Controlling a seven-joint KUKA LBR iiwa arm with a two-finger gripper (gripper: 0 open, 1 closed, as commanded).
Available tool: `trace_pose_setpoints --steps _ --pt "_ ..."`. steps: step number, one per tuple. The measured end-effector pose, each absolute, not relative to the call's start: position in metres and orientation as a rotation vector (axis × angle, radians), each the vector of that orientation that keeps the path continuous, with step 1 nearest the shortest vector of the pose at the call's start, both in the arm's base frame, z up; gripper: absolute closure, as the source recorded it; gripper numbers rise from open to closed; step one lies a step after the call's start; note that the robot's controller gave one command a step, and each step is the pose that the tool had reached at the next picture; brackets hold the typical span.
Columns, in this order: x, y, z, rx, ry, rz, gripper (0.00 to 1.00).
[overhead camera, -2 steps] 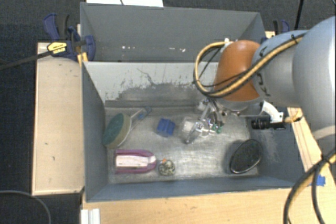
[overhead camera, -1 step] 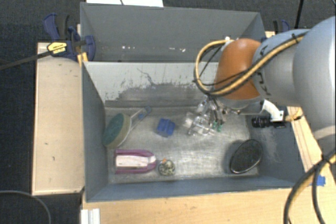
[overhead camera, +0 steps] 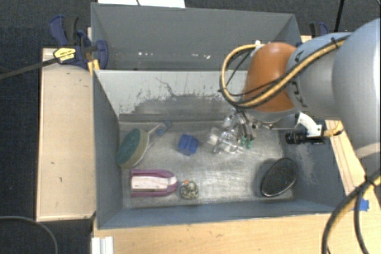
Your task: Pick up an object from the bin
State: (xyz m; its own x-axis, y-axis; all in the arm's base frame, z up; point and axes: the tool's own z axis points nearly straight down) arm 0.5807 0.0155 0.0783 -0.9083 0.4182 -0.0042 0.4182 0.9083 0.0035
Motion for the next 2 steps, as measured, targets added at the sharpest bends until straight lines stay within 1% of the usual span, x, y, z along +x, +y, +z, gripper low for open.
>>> trace_pose_setpoints --steps 1,2 --pt "0.5820 0.0161 0.0987 0.668 3.063 0.004 1.00" --pt "0.5830 0.0164 0.0998 0.666 3.063 0.004 1.00"
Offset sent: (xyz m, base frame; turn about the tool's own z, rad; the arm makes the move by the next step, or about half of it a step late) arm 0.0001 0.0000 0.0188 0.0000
